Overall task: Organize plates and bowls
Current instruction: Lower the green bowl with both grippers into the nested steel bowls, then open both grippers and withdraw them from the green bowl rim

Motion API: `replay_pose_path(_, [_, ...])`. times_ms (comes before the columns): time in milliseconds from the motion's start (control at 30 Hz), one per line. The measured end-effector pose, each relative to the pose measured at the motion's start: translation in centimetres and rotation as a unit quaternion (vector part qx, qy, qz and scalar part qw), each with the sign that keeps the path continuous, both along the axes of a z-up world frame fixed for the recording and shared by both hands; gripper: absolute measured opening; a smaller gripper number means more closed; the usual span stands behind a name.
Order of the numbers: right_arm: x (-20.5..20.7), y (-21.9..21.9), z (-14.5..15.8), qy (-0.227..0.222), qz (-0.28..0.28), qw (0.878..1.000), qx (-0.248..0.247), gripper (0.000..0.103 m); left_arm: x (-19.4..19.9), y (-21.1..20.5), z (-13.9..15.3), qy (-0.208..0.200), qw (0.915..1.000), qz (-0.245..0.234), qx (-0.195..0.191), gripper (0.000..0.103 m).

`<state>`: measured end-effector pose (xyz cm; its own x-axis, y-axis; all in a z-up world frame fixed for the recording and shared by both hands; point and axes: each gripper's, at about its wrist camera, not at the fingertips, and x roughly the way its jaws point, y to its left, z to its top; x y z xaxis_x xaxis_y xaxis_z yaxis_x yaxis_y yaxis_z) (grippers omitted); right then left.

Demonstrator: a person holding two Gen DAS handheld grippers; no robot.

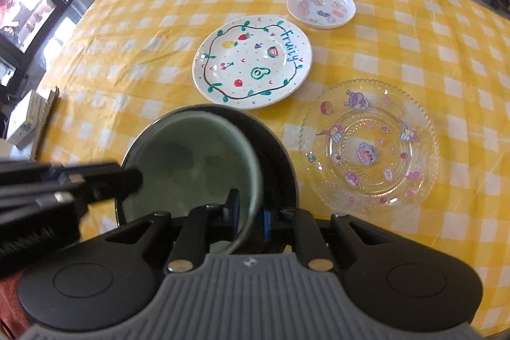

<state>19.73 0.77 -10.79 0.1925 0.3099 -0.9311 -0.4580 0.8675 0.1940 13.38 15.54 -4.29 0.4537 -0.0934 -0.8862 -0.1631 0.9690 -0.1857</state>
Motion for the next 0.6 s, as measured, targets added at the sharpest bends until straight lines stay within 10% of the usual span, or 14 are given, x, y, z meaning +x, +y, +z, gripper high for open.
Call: replay_pose_path(600, [-1.7, -0.2, 3.6, -0.102, 0.028, 0.994, -0.021, 0.028, -0.2, -0.2, -1.0, -0.008, 0.9999, -0.003, -0.008, 0.018])
